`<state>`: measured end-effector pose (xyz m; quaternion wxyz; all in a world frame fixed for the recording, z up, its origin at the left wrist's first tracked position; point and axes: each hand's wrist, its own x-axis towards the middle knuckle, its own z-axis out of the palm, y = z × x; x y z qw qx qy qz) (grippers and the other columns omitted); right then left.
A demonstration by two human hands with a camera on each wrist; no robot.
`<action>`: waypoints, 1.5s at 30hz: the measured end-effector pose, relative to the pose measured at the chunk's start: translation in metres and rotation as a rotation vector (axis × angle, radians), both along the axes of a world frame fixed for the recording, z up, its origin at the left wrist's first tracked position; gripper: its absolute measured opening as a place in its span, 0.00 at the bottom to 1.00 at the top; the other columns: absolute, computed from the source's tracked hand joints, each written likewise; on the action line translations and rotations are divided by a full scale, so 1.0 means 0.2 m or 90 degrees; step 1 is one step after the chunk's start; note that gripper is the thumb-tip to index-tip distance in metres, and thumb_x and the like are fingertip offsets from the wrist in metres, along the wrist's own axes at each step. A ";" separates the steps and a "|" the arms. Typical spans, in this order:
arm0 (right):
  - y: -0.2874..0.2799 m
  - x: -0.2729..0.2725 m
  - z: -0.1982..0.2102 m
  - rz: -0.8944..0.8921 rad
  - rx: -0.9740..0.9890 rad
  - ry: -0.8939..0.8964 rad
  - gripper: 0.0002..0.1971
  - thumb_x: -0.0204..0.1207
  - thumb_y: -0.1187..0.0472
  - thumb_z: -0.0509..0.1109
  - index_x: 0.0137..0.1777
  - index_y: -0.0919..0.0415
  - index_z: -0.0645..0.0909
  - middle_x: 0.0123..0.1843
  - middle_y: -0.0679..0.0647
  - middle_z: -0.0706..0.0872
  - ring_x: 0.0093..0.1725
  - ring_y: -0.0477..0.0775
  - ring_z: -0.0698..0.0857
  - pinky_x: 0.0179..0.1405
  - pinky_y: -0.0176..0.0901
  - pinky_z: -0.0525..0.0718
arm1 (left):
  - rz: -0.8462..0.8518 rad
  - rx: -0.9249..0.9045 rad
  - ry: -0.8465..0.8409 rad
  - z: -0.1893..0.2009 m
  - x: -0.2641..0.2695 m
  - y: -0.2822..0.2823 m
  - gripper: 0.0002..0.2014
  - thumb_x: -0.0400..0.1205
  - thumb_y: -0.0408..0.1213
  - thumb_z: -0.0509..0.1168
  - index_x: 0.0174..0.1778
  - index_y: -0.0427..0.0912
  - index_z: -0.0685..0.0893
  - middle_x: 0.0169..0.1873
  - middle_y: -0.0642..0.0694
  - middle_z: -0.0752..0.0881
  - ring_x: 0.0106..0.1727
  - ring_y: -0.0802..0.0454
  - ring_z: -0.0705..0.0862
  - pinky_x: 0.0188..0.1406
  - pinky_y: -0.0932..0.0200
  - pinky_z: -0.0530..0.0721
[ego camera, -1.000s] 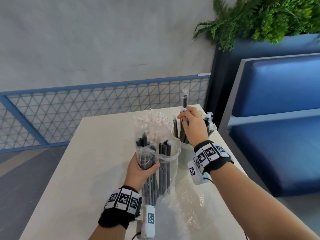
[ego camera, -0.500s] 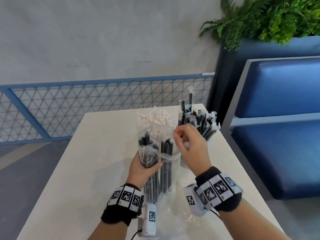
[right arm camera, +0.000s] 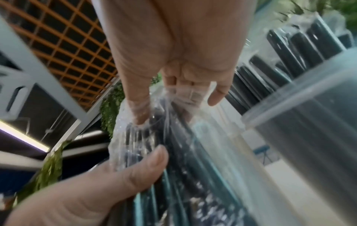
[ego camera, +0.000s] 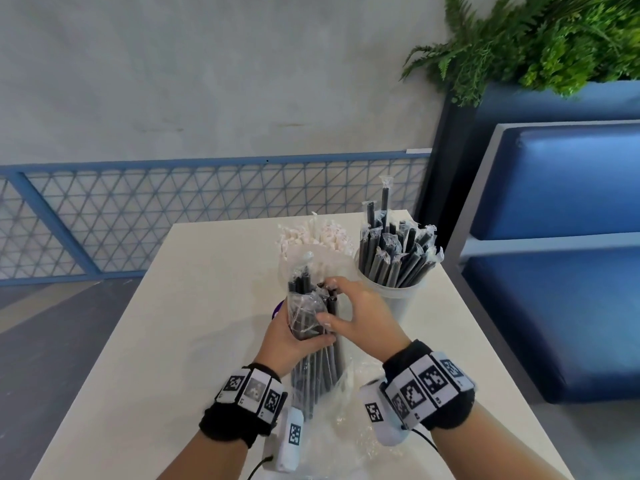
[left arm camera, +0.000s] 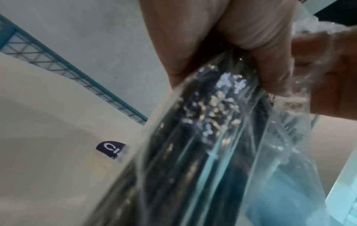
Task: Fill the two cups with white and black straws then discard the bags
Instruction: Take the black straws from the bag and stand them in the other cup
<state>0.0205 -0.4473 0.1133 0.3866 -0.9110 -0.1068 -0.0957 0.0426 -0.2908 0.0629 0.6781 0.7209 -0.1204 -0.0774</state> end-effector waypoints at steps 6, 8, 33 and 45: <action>0.03 0.01 -0.04 0.060 0.236 0.129 0.29 0.65 0.52 0.79 0.66 0.53 0.74 0.59 0.47 0.86 0.60 0.41 0.83 0.63 0.36 0.79 | -0.089 0.066 0.004 0.02 0.01 0.03 0.34 0.59 0.28 0.82 0.58 0.53 0.77 0.51 0.55 0.88 0.54 0.63 0.86 0.55 0.66 0.82; 0.04 0.02 -0.05 0.078 0.289 0.155 0.30 0.61 0.52 0.80 0.64 0.53 0.76 0.59 0.49 0.86 0.61 0.47 0.84 0.65 0.46 0.80 | -0.128 0.097 -0.005 0.03 0.02 0.04 0.33 0.59 0.30 0.82 0.57 0.53 0.78 0.50 0.55 0.88 0.55 0.63 0.86 0.57 0.64 0.82; 0.01 -0.01 -0.11 0.023 0.232 0.139 0.21 0.65 0.56 0.80 0.57 0.58 0.80 0.50 0.50 0.90 0.50 0.45 0.88 0.55 0.43 0.86 | -0.129 0.054 0.017 -0.01 -0.01 0.01 0.14 0.70 0.28 0.75 0.48 0.46 0.86 0.41 0.53 0.91 0.46 0.61 0.89 0.46 0.67 0.83; 0.01 0.00 0.10 -0.080 0.488 0.010 0.10 0.73 0.64 0.72 0.54 0.60 0.79 0.50 0.56 0.89 0.52 0.50 0.88 0.54 0.38 0.85 | 0.011 0.005 0.061 -0.07 -0.02 0.03 0.07 0.74 0.30 0.71 0.45 0.45 0.86 0.36 0.57 0.90 0.40 0.66 0.88 0.40 0.73 0.83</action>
